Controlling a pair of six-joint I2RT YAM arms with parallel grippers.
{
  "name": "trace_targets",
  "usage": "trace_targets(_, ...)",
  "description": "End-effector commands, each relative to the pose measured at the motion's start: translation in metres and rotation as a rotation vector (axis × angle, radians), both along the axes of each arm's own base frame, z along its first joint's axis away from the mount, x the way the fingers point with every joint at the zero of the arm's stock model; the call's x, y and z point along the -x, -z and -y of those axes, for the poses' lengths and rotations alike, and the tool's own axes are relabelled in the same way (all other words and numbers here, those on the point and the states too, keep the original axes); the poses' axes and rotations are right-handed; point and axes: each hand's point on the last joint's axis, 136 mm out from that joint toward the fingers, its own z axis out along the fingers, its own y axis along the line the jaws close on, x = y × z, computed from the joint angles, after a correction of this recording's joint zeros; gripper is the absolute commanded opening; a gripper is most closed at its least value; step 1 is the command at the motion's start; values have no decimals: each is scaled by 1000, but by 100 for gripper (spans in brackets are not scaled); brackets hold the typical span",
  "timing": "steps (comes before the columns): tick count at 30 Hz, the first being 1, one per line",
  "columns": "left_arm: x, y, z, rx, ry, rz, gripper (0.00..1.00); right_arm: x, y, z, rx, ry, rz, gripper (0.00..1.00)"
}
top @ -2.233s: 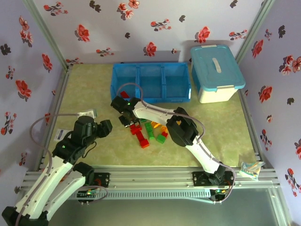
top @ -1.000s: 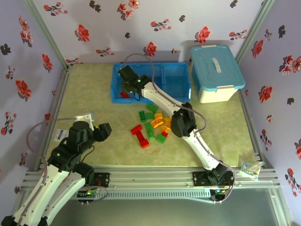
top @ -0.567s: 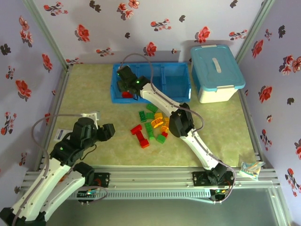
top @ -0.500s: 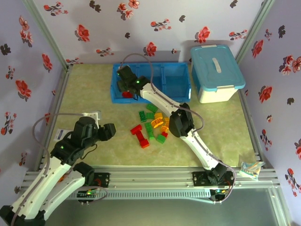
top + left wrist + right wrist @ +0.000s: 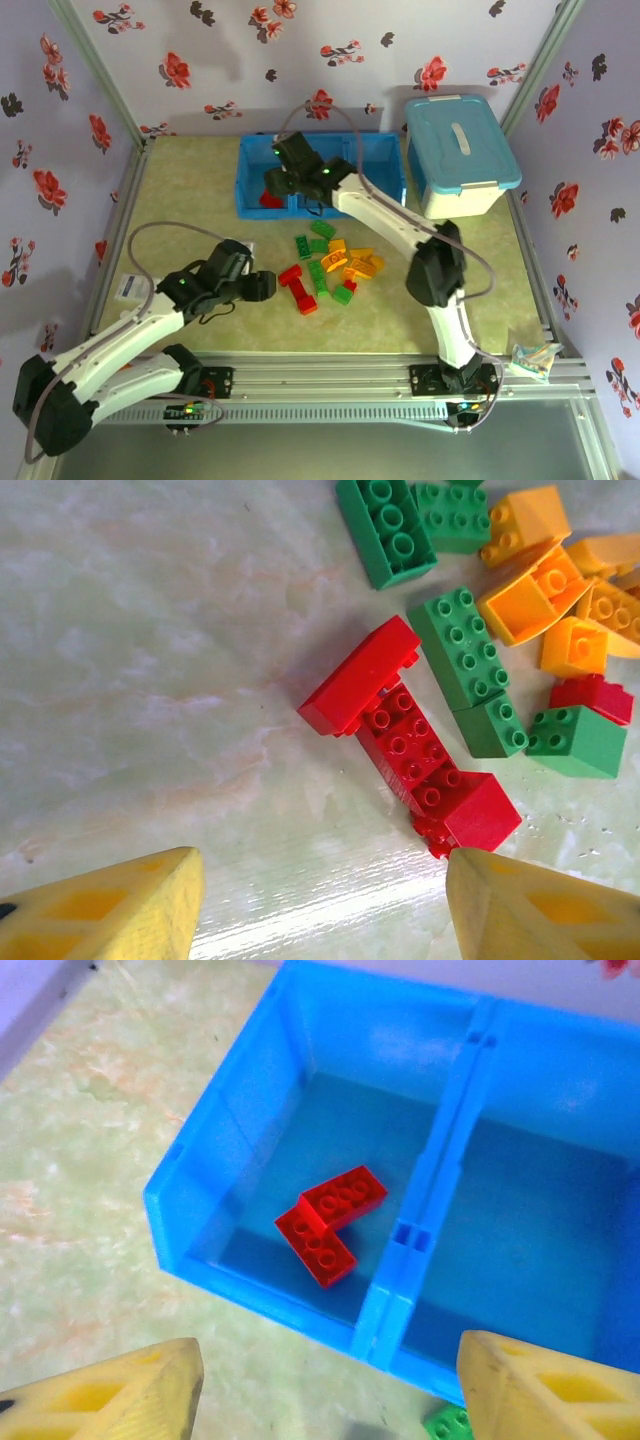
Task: Sort the legos into containers by color
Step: Pick up the lego from the center of the table.
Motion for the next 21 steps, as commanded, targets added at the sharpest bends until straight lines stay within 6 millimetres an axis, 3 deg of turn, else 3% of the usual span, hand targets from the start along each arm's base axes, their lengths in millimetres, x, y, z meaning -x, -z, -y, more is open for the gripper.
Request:
trace_targets(1, -12, -11, 20, 17, 42, 38, 66, 10, -26, 19, -57, 31, 67, 72)
trace_targets(7, -20, 20, 39, -31, 86, -50, 67, 41, -33, 56, -77, 50, 83, 74)
trace_targets(11, -27, 35, 48, -69, 108, -90, 64, 59, -25, 77, -85, 70, 81, 74)
trace_targets(21, -43, 61, 65, -169, 157, -168, 61, 77, -5, 119, -89, 142, 68, 74)
